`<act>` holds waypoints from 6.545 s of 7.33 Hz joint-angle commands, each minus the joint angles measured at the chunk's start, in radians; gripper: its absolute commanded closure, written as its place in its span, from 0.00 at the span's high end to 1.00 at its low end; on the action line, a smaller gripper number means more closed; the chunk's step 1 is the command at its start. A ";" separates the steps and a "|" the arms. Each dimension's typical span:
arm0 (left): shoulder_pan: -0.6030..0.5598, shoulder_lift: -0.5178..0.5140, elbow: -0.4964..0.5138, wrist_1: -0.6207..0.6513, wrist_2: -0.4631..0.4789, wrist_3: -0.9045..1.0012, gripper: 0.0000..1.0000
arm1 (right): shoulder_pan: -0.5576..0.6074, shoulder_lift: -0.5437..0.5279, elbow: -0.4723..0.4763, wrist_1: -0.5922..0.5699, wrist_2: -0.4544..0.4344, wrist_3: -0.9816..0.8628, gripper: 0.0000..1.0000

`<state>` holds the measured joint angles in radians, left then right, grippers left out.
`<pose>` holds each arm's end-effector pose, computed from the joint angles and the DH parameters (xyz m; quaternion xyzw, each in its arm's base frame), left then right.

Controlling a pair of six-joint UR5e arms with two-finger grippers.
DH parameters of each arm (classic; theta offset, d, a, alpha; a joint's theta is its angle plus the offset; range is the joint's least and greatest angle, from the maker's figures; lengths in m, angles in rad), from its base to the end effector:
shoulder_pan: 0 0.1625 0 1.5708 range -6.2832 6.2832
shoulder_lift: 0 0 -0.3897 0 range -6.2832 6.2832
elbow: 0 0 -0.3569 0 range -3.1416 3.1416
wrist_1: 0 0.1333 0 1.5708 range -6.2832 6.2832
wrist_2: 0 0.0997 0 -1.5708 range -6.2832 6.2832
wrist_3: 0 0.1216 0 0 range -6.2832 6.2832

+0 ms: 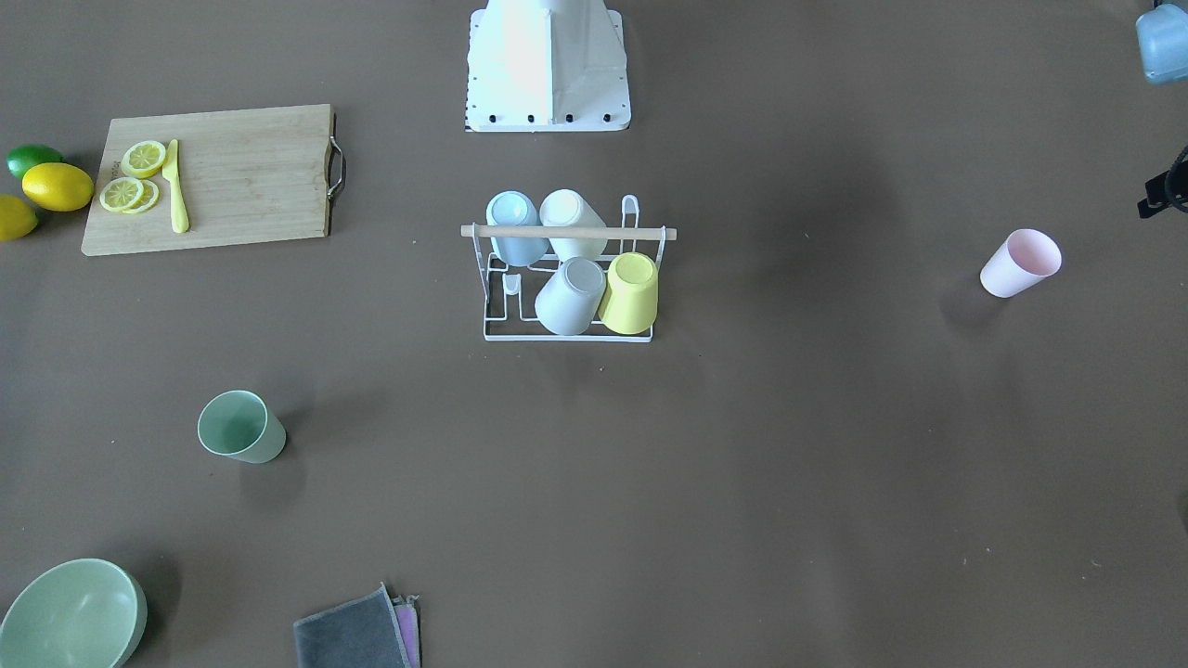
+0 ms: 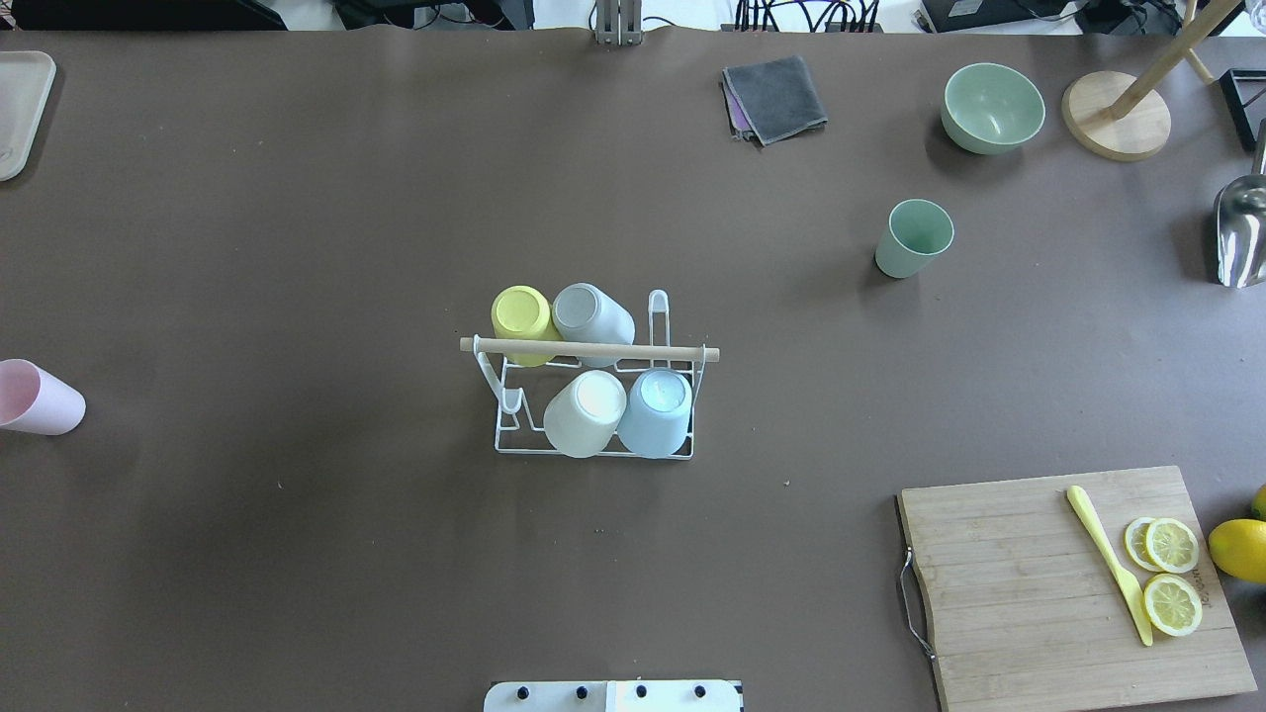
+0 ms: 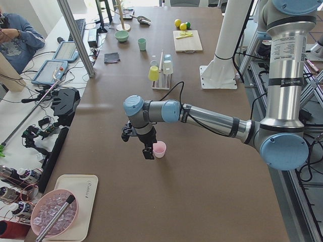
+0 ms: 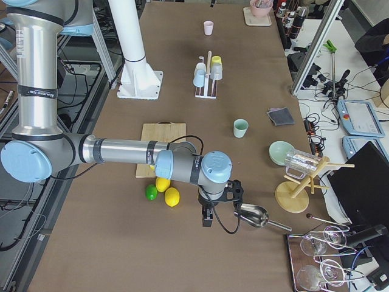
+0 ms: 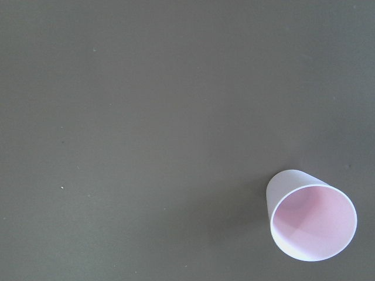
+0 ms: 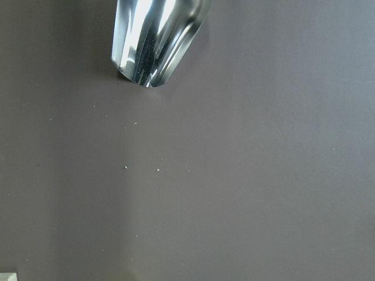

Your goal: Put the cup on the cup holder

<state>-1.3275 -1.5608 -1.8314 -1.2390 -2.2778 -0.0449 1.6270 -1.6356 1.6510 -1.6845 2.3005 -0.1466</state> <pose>0.0518 -0.4340 0.5639 -0.0874 0.3368 0.0789 0.9342 0.0759 -0.4183 0.6459 -0.0096 -0.3592 -0.0246 0.9329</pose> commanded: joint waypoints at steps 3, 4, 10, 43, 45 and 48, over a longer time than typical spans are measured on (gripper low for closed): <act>0.063 -0.062 -0.008 0.394 0.003 0.000 0.99 | -0.106 0.115 0.032 -0.011 0.017 0.131 1.00; 0.082 -0.083 -0.006 0.500 0.001 0.000 0.99 | -0.143 0.131 0.056 -0.014 0.020 0.145 1.00; 0.180 -0.150 -0.006 0.579 0.003 0.005 0.99 | -0.489 0.310 0.129 -0.014 0.011 0.636 1.00; 0.427 -0.515 0.701 0.506 0.371 0.548 0.96 | -0.708 1.310 -1.392 -0.245 -0.150 -0.110 1.00; 0.427 -0.513 0.702 0.506 0.371 0.548 0.93 | -0.719 1.310 -1.392 -0.244 -0.150 -0.108 1.00; 0.426 -0.507 0.696 0.507 0.371 0.551 0.68 | -0.727 1.309 -1.392 -0.242 -0.150 -0.110 1.00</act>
<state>-0.9006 -2.0689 -1.1304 -0.7328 -1.9067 0.5045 0.9021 -0.3264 0.2602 -1.9269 2.1527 -0.2546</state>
